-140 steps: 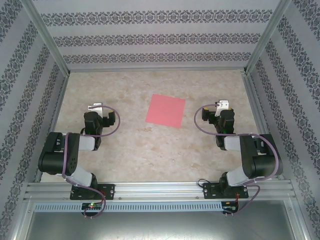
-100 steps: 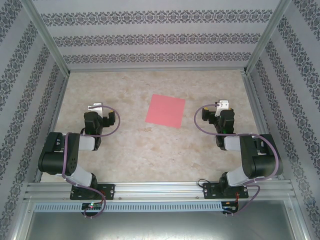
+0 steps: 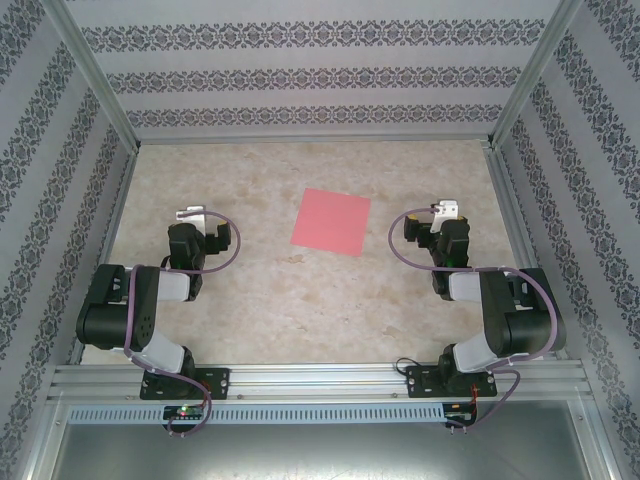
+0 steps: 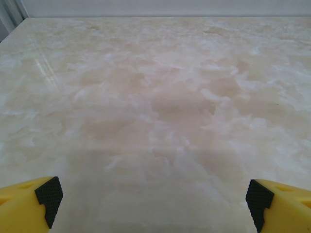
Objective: Fold a paper plane with a square sheet of paper (pick it up from the middle)
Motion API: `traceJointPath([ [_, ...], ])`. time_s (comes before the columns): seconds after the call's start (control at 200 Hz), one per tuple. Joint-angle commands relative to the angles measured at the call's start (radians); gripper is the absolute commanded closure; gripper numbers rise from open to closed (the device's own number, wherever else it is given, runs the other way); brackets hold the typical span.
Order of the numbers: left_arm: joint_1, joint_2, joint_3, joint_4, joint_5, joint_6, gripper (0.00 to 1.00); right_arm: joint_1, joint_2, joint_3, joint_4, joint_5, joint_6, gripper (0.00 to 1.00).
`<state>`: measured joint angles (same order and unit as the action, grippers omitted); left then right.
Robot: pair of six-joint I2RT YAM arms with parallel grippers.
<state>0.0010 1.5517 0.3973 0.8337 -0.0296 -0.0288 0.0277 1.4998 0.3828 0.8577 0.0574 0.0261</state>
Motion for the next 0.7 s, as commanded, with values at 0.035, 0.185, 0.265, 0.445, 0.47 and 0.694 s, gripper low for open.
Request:
traceJointPath([
  [0.035,-0.004,-0.031,0.05,-0.095,-0.027,-0.002,0.0,-0.009,-0.05,0.008,-0.02,-0.008,0.002,0.02],
  [0.185,-0.004,-0.106,0.156,-0.341,-0.075,-0.019,0.0,0.017,-0.222,0.075,-0.297,0.071,0.013,0.02],
  [0.265,-0.004,-0.138,0.218,-0.475,-0.107,-0.056,0.0,0.045,-0.296,0.174,-0.509,0.138,0.088,0.02],
  [0.445,-0.007,-0.17,0.397,-0.787,-0.056,-0.145,0.0,0.1,-0.274,0.454,-0.991,0.104,0.384,0.02],
  [0.47,-0.008,-0.167,0.424,-0.836,-0.041,-0.151,0.0,0.111,-0.256,0.493,-1.028,0.057,0.386,0.02],
  [0.694,-0.01,-0.097,0.548,-0.978,0.103,-0.267,0.0,0.33,-0.079,0.666,-1.128,-0.035,0.468,0.02],
])
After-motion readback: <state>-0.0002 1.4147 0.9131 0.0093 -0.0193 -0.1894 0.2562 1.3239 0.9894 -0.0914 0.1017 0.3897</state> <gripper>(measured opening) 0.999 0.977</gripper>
